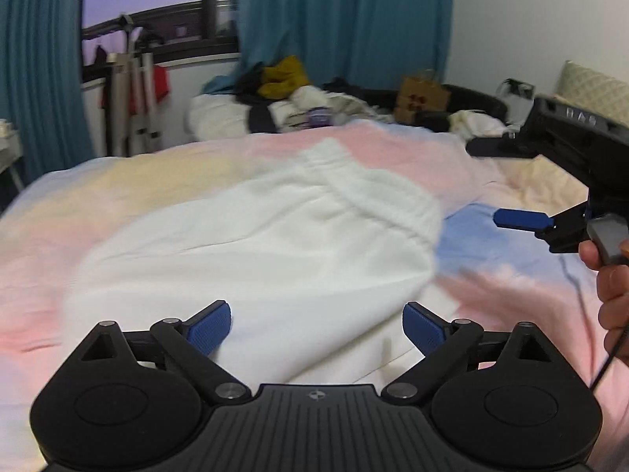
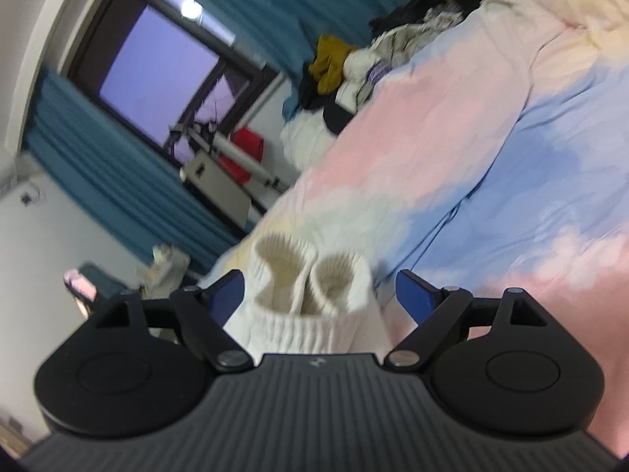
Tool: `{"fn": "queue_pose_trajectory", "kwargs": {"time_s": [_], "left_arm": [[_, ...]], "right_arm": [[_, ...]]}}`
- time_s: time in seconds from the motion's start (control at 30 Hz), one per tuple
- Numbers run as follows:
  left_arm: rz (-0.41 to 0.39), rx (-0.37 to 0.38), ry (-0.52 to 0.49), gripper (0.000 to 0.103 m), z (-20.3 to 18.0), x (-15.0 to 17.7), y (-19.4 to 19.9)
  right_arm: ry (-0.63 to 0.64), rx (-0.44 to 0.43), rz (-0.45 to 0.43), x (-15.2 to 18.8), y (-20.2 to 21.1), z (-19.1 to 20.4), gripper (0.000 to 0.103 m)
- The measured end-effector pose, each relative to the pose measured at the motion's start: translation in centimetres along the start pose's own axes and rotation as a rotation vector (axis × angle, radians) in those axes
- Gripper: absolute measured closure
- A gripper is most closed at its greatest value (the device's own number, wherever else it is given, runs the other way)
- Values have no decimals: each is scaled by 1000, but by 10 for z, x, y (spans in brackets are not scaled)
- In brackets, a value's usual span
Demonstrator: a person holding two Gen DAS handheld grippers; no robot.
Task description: Fold clothes
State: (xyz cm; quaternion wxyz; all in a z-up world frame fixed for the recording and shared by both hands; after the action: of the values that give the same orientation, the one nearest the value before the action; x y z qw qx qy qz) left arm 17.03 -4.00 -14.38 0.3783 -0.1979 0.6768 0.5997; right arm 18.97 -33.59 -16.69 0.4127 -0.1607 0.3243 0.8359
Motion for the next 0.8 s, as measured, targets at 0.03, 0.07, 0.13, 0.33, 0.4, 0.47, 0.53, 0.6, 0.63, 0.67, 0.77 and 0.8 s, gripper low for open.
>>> {"fn": "queue_pose_trajectory", "kwargs": {"time_s": [0.03, 0.07, 0.13, 0.33, 0.4, 0.47, 0.53, 0.6, 0.63, 0.67, 0.77, 0.8], "left_arm": [[4, -14, 14, 7, 9, 1, 10], [8, -29, 30, 6, 19, 1, 19], [0, -62, 64, 5, 38, 8, 42], [-4, -78, 184, 5, 63, 24, 77], [-7, -79, 170, 5, 66, 24, 79], [-10, -86, 143, 5, 67, 22, 73], [-13, -81, 140, 5, 68, 22, 68], [-19, -67, 145, 5, 71, 22, 65], [-15, -65, 148, 5, 72, 22, 61], [-13, -64, 152, 5, 74, 21, 59], [-19, -58, 184, 5, 80, 20, 61], [-25, -52, 193, 5, 81, 19, 63]], "right_arm": [[7, 5, 19, 5, -6, 3, 16], [13, 10, 38, 10, -12, 5, 16], [26, 18, 74, 21, -23, 10, 16], [52, 28, 126, 44, -48, 23, 17], [58, 44, 112, 46, -53, 24, 17], [50, 44, 71, 45, -57, 25, 17], [73, 76, 27, 44, -59, 29, 32], [128, 122, -1, 43, -62, 34, 43], [151, 147, -13, 43, -63, 35, 54], [164, 167, -23, 44, -62, 35, 58], [178, 183, -39, 47, -57, 34, 69], [183, 185, -47, 49, -53, 35, 71]]}}
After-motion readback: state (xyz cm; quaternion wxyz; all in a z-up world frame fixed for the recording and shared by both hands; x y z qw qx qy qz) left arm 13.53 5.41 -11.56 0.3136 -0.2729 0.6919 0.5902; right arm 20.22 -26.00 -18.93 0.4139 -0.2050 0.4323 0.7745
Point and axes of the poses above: each gripper's, at about its wrist camera, not at the fingertips, and y roughly against the way its jaws point, z to its left, x to its underside, the point moved 8 cm from there along -y, roughly the way its jaws point, and after that the axes turned 5 degrees about z, right-handed, at the moved point
